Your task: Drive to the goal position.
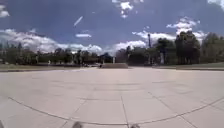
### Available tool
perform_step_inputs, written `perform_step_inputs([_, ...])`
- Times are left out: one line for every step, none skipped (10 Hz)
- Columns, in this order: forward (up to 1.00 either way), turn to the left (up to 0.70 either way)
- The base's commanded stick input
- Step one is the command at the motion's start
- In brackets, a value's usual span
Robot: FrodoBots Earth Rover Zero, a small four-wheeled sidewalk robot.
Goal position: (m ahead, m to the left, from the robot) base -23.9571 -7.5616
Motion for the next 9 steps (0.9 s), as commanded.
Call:
perform_step_inputs([0.70,-0.31])
perform_step_inputs([0.70,-0.31])
perform_step_inputs([0.70,-0.31])
perform_step_inputs([0.70,-0.31])
perform_step_inputs([0.70,-0.31])
perform_step_inputs([0.70,-0.31])
perform_step_inputs([0.70,-0.31])
perform_step_inputs([0.70,-0.31])
perform_step_inputs([0.70,-0.31])
